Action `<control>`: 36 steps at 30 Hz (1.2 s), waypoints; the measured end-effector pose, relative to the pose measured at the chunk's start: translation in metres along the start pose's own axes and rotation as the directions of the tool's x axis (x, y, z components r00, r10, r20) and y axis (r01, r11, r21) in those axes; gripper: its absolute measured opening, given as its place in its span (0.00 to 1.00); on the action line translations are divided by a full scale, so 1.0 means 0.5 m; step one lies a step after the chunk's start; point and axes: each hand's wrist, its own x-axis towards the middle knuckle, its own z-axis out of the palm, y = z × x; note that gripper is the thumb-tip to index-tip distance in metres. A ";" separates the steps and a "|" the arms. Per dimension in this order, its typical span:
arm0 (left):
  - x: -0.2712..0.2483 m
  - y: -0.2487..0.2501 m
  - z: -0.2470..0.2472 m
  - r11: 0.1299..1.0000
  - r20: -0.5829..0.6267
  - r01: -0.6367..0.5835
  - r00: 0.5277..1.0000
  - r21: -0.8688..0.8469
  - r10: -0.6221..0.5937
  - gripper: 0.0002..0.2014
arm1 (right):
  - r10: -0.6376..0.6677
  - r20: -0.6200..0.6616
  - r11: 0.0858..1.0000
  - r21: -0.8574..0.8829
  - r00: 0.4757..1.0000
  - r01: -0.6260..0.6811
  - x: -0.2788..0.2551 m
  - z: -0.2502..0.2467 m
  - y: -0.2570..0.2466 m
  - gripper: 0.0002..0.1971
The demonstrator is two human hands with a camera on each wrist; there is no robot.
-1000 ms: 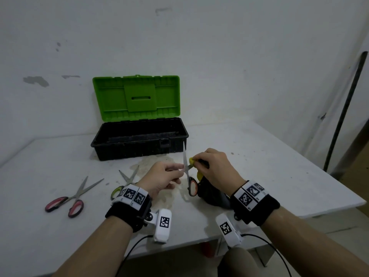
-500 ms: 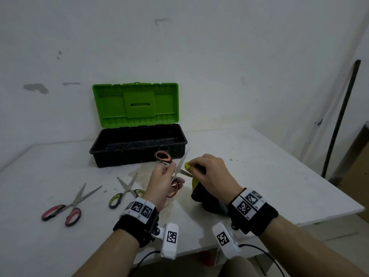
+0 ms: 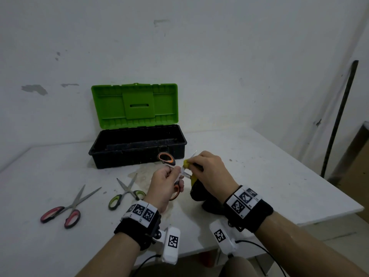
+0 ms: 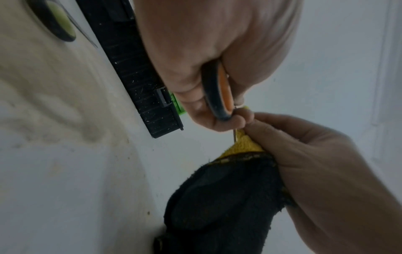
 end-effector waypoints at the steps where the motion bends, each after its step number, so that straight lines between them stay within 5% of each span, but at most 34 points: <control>1: 0.000 -0.002 -0.001 1.000 -0.003 0.003 1.000 0.009 -0.003 0.14 | 0.042 -0.028 0.999 -0.008 0.999 -0.042 0.009 -0.006 0.009 0.07; 5: 0.001 -0.009 -0.005 1.000 -0.021 0.010 1.000 0.026 -0.009 0.14 | 0.105 -0.113 0.994 -0.026 0.988 -0.108 0.021 -0.026 0.028 0.07; 11: 0.003 -0.002 0.007 1.000 0.014 -0.006 1.000 -0.002 0.006 0.12 | -0.025 0.065 0.999 0.045 0.998 0.022 -0.015 0.002 -0.013 0.06; 18: 0.001 -0.009 -0.006 0.999 -0.021 -0.020 1.000 0.034 0.021 0.14 | 0.148 -0.143 0.988 -0.027 0.979 -0.154 0.025 -0.033 0.036 0.07; 24: 0.002 -0.005 -0.003 0.999 0.011 -0.041 0.999 0.036 0.040 0.12 | 0.021 0.003 1.000 0.006 1.000 -0.021 -0.005 -0.012 0.002 0.07; 31: 0.001 -0.004 -0.007 0.996 -0.005 -0.044 0.999 0.077 0.044 0.13 | 0.149 -0.185 0.988 -0.010 0.971 -0.154 0.026 -0.050 0.034 0.06; 36: 0.002 -0.002 -0.001 0.994 0.026 -0.056 0.998 0.094 0.054 0.13 | 0.047 -0.037 0.999 0.003 0.998 -0.047 -0.003 -0.026 0.000 0.06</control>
